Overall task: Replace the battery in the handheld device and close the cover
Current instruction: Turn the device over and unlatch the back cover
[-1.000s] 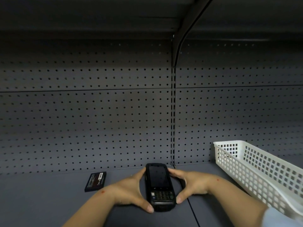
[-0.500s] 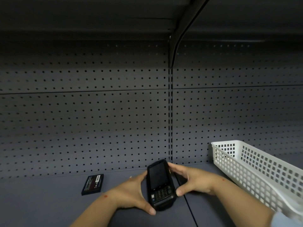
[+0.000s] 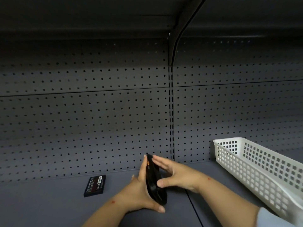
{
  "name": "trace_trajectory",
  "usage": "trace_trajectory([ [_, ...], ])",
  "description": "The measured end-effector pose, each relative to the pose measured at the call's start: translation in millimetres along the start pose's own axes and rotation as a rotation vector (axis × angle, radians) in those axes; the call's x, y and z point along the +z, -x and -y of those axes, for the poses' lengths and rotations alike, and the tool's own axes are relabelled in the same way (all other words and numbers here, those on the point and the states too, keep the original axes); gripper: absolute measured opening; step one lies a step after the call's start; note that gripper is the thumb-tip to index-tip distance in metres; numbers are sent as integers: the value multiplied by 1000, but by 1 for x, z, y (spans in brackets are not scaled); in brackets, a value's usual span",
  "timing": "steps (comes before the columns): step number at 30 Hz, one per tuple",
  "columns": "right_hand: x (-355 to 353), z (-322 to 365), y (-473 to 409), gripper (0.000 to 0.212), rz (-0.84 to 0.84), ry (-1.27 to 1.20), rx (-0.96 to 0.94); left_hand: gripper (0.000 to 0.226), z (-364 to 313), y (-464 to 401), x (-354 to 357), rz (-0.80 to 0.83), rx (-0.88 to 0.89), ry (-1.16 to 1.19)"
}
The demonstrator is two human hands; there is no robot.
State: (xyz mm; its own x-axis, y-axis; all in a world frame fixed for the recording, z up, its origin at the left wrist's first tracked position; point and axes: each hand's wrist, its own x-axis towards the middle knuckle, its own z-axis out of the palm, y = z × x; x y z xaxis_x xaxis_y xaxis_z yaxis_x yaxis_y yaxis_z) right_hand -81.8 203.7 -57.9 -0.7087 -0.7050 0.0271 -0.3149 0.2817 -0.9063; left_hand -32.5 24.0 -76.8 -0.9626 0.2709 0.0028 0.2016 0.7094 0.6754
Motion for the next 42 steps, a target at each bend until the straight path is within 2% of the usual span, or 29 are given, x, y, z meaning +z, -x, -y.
trace_trajectory([
  [10, 4, -4, -7, 89, 50, 45, 31, 143, 15, 6, -17, 13, 31, 94],
  [15, -5, -20, -5, 124, 14, 230, 110, 137, 17, 11, -16, 47, -70, -22],
  [17, -8, -22, -3, 131, 6, 245, 129, 137, 16, 11, -16, 60, -82, -47],
  [21, -11, -25, -3, 108, -1, 203, 164, 134, 18, 11, -20, 75, -77, -40],
  [25, -10, -25, -6, 100, 0, 142, 163, 134, 20, 9, -17, 56, -74, -26],
  [29, -5, -24, -13, 58, -82, 115, 143, 122, 20, 9, -12, -20, -78, -85],
  [31, -3, -26, -19, 49, -172, 195, 142, 125, 21, 7, -12, -37, -88, -126],
  [36, -5, -32, -29, 37, -302, 438, 123, 117, 17, 4, -15, -65, -59, -224],
  [42, -3, -31, -33, 34, -351, 503, 106, 118, 19, 1, -19, -91, -45, -289],
])
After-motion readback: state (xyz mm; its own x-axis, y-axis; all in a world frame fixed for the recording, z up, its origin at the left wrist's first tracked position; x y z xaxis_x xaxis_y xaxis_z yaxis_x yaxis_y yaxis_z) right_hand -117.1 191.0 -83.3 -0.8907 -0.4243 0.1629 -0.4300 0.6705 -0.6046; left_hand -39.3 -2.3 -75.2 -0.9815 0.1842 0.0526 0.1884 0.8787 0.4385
